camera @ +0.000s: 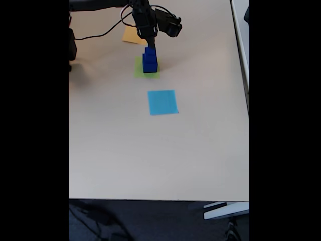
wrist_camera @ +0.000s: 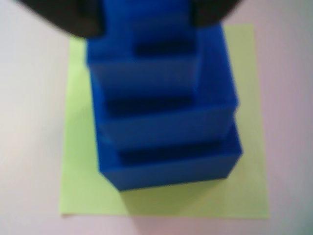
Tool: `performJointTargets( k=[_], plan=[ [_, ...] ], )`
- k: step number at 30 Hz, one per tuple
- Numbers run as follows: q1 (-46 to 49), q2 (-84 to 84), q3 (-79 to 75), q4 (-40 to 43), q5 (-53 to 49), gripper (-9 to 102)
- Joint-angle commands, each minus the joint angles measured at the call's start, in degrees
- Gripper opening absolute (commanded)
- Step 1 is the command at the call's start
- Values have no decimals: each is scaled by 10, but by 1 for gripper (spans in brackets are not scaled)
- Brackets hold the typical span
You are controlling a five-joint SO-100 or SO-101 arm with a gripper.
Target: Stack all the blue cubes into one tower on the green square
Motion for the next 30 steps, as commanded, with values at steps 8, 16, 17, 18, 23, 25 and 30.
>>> performJointTargets(
  k=[8, 16, 17, 18, 23, 25, 30],
  plan=[
    [1, 52, -4, -7, -7, 14],
    [-4, 53, -13, -18, -14, 14],
    [-4, 53, -14, -18, -15, 13],
    [-5, 52, -15, -20, -16, 13],
    [-12, 44, -41, -32, -31, 13],
    [-18, 36, -65, -34, -40, 13],
    [-32, -9, -189, -76, -111, 12]
  ],
)
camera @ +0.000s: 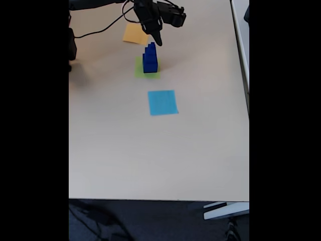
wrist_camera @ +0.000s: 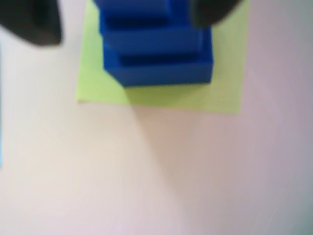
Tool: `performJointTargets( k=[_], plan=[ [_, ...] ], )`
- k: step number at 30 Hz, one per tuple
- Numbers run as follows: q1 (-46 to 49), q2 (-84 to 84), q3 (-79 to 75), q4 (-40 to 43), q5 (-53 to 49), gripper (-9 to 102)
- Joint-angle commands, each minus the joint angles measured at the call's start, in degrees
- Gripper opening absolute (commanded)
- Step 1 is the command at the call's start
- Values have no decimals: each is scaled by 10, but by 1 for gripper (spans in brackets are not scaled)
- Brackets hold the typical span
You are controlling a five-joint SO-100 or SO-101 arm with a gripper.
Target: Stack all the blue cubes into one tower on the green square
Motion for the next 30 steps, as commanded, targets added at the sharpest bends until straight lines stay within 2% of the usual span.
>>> performJointTargets(
  k=[1, 4, 9, 23, 30],
  plan=[
    [-11, -17, -129, -33, -54, 11],
    [-20, -23, -182, -69, -110, 9],
    [-40, 73, -120, -88, -173, 1],
    [-45, 514, 247, -99, -454, 0],
    [-3, 686, 428, -93, -555, 0]
  ],
)
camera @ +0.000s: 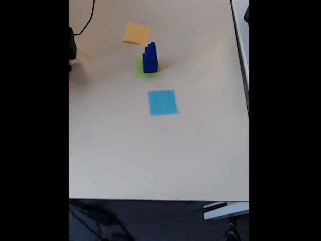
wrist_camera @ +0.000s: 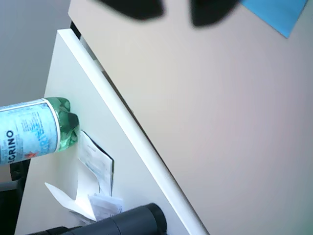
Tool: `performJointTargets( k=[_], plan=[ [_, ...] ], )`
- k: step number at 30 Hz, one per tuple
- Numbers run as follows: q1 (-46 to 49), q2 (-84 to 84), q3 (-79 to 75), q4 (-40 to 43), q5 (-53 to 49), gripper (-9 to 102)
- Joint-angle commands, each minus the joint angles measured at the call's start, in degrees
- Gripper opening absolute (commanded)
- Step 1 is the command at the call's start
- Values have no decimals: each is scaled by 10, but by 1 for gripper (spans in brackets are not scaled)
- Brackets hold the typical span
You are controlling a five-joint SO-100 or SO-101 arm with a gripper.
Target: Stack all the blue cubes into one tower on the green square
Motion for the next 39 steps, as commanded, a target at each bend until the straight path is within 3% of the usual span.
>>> performJointTargets(
  k=[1, 7, 12, 20, 33, 39],
  plan=[
    [17, 82, 77, -14, -51, 0],
    [31, 292, 323, -95, -124, 0],
    [60, 404, 454, -112, -159, 0],
    [91, 504, 563, -112, -191, 0],
    [56, 504, 596, -82, -287, 0],
    [57, 504, 617, -29, -337, 0]
  ],
)
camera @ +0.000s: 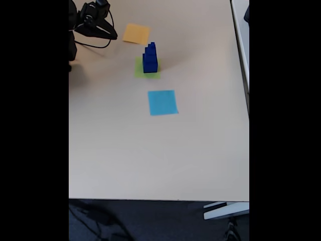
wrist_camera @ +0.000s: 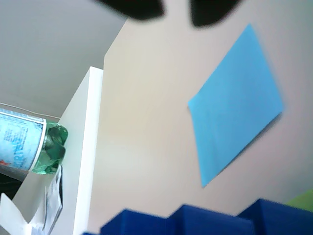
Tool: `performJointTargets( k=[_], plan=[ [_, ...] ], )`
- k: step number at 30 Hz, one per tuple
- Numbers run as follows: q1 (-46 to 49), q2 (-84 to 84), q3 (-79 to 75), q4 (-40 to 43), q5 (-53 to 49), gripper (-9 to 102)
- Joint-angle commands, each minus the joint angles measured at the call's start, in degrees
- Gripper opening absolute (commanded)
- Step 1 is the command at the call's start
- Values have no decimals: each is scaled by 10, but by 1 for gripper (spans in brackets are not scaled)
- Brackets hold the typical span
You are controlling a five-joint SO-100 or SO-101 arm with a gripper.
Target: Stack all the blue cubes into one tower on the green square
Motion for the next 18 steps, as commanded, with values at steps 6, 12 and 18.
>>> performJointTargets(
  k=[6, 12, 18],
  plan=[
    [-7, 13, 34, 50, -42, 0],
    [-11, 13, 109, 35, -25, 0],
    [-33, 13, 163, -7, 3, 0]
  ],
)
